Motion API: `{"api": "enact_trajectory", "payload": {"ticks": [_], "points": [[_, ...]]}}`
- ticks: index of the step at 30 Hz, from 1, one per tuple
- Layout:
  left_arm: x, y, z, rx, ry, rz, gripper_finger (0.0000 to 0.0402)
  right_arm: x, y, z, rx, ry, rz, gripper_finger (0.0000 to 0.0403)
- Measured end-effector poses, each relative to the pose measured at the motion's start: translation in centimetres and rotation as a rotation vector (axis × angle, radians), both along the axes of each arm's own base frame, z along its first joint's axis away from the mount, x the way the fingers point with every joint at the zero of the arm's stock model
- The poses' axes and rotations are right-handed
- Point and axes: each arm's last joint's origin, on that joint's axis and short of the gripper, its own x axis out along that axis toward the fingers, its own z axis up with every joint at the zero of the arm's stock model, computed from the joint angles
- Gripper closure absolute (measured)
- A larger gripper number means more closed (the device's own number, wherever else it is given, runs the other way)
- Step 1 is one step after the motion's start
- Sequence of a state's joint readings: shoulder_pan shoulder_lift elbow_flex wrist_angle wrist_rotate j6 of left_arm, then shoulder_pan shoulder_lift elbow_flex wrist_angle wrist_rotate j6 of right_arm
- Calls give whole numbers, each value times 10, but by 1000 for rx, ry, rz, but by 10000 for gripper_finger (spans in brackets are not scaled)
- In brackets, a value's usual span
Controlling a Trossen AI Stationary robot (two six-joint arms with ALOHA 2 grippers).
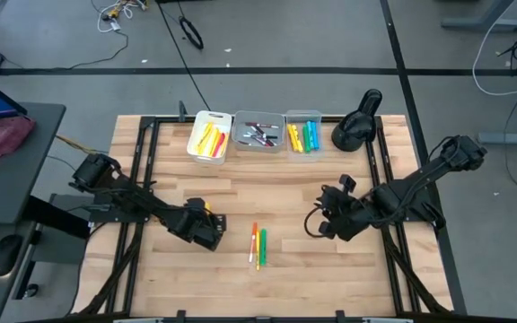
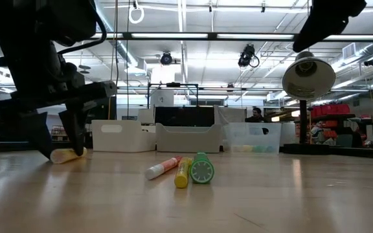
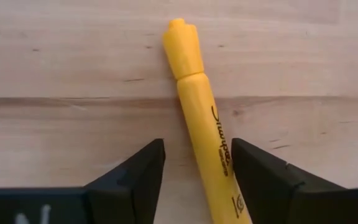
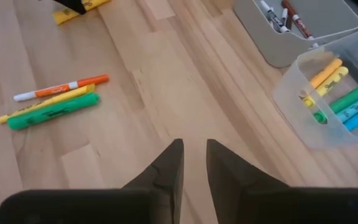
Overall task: Pick & Place Markers
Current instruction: Put the yellow highlighter pen into the transparent bin
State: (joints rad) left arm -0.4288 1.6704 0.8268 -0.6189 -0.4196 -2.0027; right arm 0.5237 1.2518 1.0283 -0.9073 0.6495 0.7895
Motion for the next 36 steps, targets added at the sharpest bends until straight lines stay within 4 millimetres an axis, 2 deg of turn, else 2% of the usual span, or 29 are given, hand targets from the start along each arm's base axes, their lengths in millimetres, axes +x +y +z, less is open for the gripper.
{"api": "enact_trajectory", "payload": {"ticks": [6,15,24,31,36], "points": [[1,-1,-5,8,13,0,249,1,-1,0,7,-5,-4,333],[3,-2,-6,-4,6,-31,336,2,0,0,35,-10,-6,333],[4,-3,4,-43,-19,-108,336,-9,-4,14,80,-43,48,333],[4,-3,27,-41,-90,-269,336,-29,-17,36,123,-140,60,333],[8,-3,42,-29,-192,-328,336,-34,-24,42,179,-161,46,332]]}}
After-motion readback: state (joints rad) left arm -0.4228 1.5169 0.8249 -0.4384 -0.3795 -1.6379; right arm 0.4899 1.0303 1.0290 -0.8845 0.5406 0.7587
